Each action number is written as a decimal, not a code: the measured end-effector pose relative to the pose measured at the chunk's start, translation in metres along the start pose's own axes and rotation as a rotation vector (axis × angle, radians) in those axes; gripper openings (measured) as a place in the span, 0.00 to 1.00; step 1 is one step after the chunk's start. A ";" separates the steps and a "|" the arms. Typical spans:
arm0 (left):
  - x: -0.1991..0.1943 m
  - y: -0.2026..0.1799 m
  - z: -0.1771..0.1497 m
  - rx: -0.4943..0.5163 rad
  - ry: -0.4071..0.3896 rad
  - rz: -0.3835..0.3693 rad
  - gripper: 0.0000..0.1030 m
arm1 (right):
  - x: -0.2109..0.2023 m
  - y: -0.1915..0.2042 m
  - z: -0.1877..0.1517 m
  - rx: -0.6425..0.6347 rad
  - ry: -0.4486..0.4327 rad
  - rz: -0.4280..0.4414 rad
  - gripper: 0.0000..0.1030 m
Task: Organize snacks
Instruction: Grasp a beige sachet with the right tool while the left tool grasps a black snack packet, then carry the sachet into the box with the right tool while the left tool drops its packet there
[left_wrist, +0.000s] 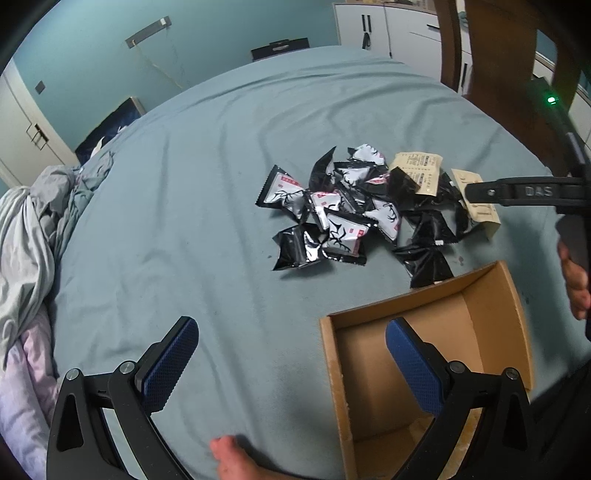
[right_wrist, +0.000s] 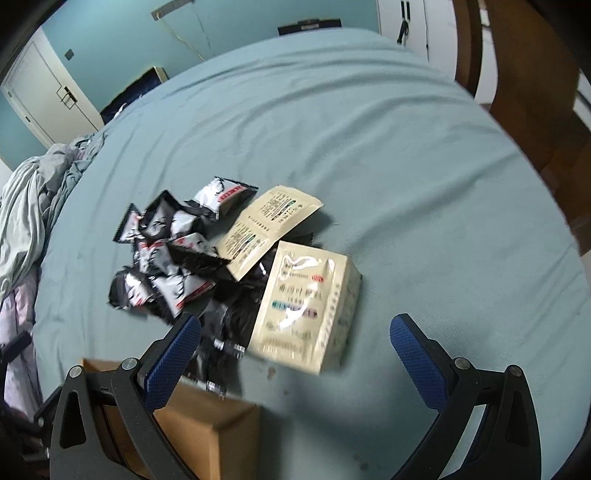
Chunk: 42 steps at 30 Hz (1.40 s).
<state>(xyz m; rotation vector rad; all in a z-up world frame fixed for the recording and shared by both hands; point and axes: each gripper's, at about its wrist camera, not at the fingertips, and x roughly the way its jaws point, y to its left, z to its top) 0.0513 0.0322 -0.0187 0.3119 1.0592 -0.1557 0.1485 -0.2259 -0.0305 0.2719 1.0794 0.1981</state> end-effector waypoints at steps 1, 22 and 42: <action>0.002 0.002 0.001 -0.004 0.000 0.000 1.00 | 0.006 -0.001 0.002 0.006 0.011 0.005 1.00; 0.077 0.031 0.052 -0.097 0.070 -0.047 1.00 | -0.029 -0.021 0.004 0.113 -0.004 0.080 0.40; 0.139 0.026 0.069 -0.166 0.151 -0.097 0.41 | -0.124 -0.011 -0.135 0.132 -0.196 0.186 0.40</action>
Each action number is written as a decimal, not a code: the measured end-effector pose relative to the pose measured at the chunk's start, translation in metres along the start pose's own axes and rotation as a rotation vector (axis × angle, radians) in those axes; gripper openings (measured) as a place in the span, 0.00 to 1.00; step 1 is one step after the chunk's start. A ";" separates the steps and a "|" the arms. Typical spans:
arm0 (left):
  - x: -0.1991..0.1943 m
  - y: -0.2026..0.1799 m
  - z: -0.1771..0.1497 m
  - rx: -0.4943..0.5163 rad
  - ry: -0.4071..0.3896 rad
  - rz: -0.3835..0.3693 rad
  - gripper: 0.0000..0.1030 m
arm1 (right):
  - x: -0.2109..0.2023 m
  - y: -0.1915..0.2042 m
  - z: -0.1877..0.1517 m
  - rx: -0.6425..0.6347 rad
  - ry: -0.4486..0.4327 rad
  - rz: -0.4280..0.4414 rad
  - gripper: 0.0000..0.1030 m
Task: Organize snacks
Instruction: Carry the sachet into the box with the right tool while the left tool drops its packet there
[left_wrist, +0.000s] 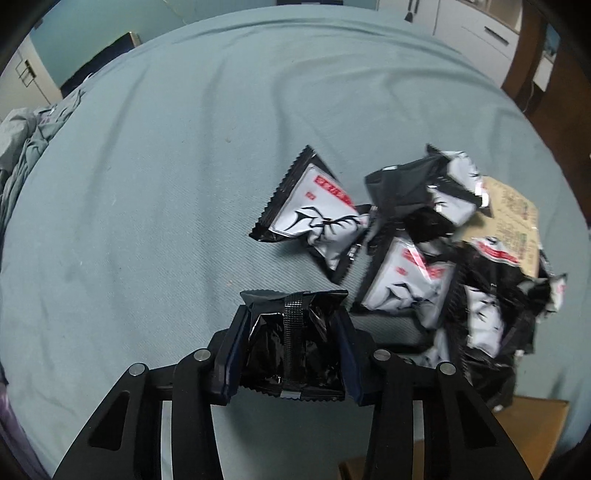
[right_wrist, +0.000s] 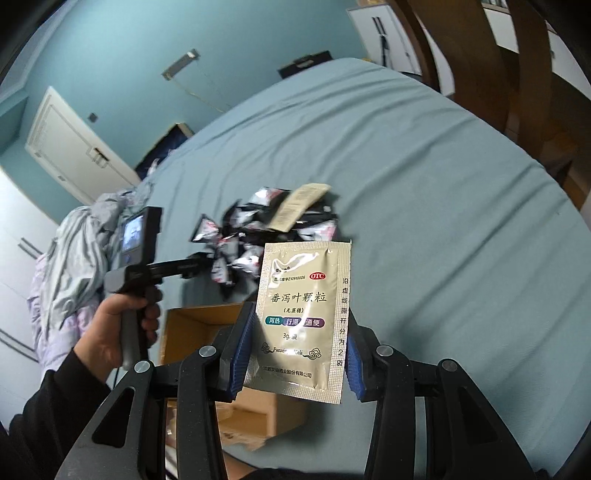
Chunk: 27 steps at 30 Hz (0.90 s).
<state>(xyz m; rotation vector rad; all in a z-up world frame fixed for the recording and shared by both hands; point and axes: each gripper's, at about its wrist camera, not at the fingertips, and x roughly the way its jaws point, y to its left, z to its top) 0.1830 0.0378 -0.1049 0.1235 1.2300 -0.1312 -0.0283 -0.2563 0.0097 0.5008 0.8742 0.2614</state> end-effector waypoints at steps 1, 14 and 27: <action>-0.006 0.000 -0.003 -0.002 -0.016 0.010 0.40 | -0.001 0.002 0.001 -0.016 -0.006 -0.001 0.40; -0.128 -0.014 -0.071 0.076 -0.214 -0.049 0.40 | 0.023 0.016 0.008 -0.079 0.024 0.005 0.40; -0.140 -0.098 -0.128 0.399 -0.194 -0.036 0.76 | 0.028 0.030 0.000 -0.167 0.028 0.008 0.40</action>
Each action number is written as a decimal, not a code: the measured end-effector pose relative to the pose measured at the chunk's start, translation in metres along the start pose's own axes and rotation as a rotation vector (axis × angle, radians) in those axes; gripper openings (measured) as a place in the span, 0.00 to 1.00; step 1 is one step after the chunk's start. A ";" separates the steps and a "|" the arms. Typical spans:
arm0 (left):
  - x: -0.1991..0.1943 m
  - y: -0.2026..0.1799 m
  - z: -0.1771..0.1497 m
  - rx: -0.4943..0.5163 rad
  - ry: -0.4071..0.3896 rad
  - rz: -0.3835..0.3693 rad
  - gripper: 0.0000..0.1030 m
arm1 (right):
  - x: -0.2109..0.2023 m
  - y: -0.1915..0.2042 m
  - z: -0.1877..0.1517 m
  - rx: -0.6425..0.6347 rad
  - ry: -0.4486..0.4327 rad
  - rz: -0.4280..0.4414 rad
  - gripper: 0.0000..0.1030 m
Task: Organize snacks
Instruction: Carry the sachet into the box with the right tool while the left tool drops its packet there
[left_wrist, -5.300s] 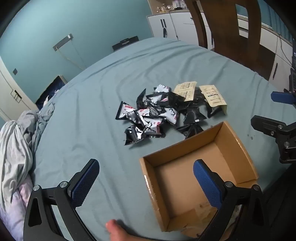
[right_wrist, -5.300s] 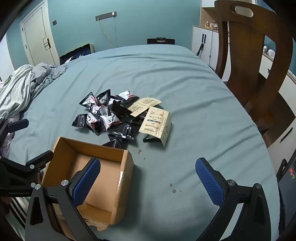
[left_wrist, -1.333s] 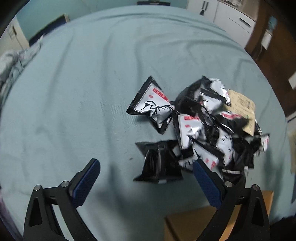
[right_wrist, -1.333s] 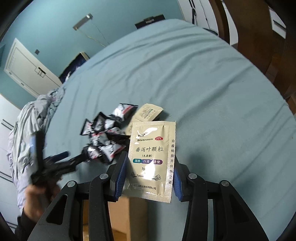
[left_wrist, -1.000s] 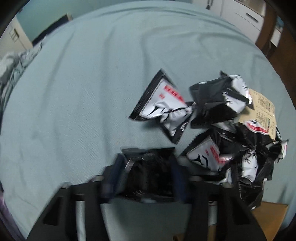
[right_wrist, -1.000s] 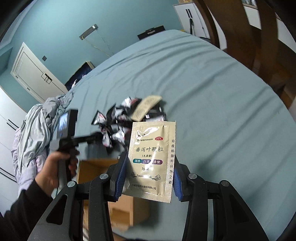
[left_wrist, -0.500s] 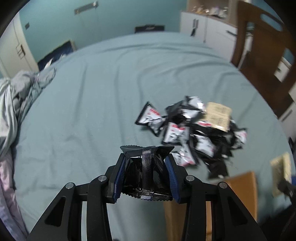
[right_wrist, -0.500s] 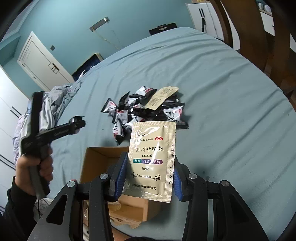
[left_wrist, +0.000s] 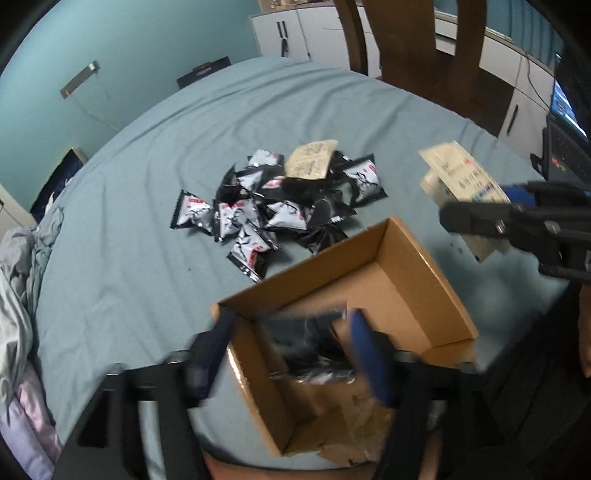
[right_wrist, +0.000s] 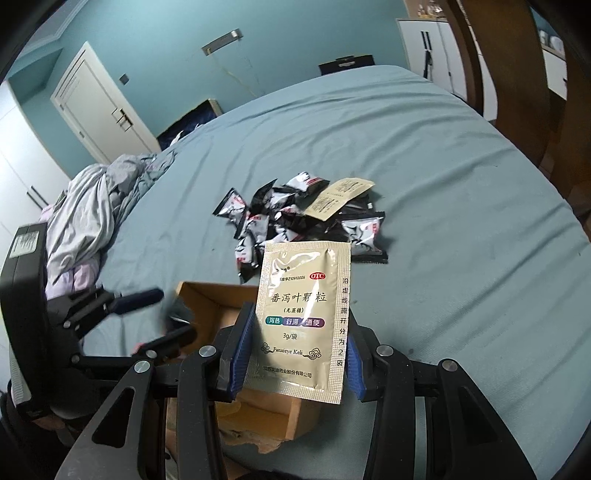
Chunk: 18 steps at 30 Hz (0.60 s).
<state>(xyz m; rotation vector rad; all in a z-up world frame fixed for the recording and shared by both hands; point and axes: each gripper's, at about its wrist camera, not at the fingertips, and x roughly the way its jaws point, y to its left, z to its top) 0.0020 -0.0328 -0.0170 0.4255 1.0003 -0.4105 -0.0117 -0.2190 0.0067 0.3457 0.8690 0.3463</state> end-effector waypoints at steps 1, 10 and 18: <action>0.000 0.004 0.000 -0.016 -0.004 0.000 0.79 | 0.000 0.001 0.000 -0.005 0.003 0.002 0.40; 0.004 0.055 0.002 -0.198 -0.014 0.138 0.79 | 0.011 0.022 0.000 -0.117 0.032 -0.017 0.41; -0.006 0.071 0.002 -0.245 -0.049 0.187 0.79 | 0.020 0.042 -0.007 -0.204 0.047 -0.028 0.67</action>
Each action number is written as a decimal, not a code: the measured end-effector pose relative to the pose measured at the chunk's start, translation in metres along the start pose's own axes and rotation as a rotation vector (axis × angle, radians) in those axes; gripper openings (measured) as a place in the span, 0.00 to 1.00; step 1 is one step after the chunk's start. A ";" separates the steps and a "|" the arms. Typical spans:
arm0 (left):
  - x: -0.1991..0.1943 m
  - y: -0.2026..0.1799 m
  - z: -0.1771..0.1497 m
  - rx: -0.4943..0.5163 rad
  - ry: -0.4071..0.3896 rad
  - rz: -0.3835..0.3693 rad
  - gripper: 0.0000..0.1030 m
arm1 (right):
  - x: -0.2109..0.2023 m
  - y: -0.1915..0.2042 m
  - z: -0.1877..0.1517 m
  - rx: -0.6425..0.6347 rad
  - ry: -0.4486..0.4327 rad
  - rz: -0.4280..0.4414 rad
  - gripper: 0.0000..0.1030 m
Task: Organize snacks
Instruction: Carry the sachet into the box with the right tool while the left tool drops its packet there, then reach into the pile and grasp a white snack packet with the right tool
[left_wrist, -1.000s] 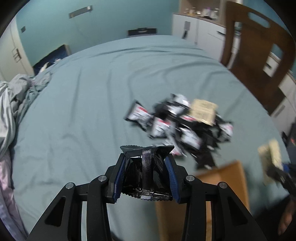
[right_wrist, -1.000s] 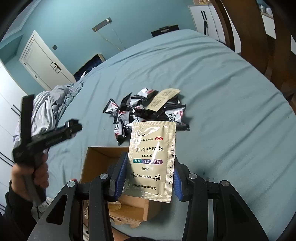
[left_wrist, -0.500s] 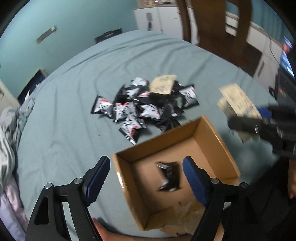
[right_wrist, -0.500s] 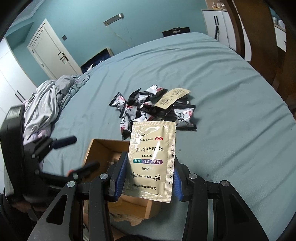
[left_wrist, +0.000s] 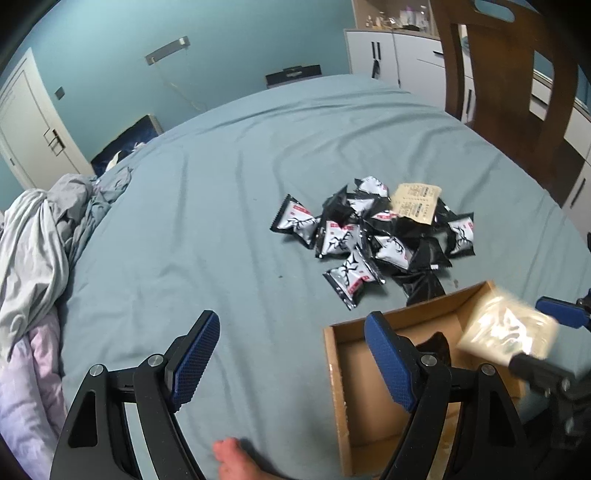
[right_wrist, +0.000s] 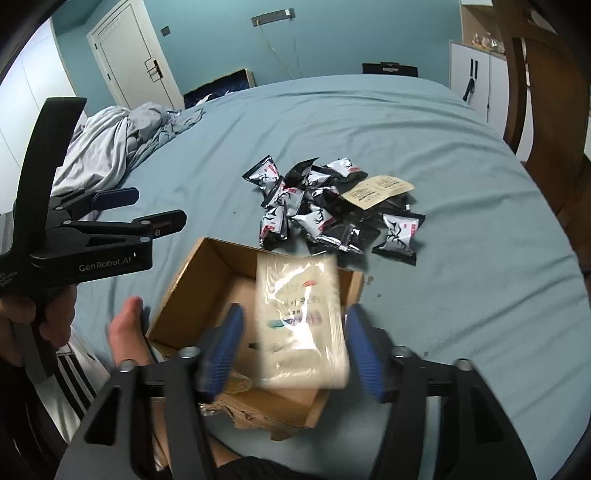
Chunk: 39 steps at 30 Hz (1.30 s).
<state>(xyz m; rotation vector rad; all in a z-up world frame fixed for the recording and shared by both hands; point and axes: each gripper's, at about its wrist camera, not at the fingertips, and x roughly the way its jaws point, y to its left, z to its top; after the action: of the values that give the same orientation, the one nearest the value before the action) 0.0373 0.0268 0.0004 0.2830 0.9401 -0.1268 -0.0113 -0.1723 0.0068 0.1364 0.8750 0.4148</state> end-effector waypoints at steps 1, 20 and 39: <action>0.001 0.001 0.000 -0.002 0.003 0.002 0.79 | 0.000 -0.001 0.000 0.017 -0.009 0.009 0.73; -0.003 0.000 0.003 0.001 -0.001 0.020 0.79 | -0.036 0.011 -0.007 0.036 -0.193 -0.576 0.76; 0.003 -0.003 0.014 -0.008 0.001 -0.011 0.81 | -0.004 -0.061 0.031 0.272 0.069 -0.252 0.76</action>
<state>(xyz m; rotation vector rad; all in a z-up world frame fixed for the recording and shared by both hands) 0.0490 0.0203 0.0051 0.2704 0.9434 -0.1329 0.0282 -0.2274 0.0118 0.2595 1.0005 0.0636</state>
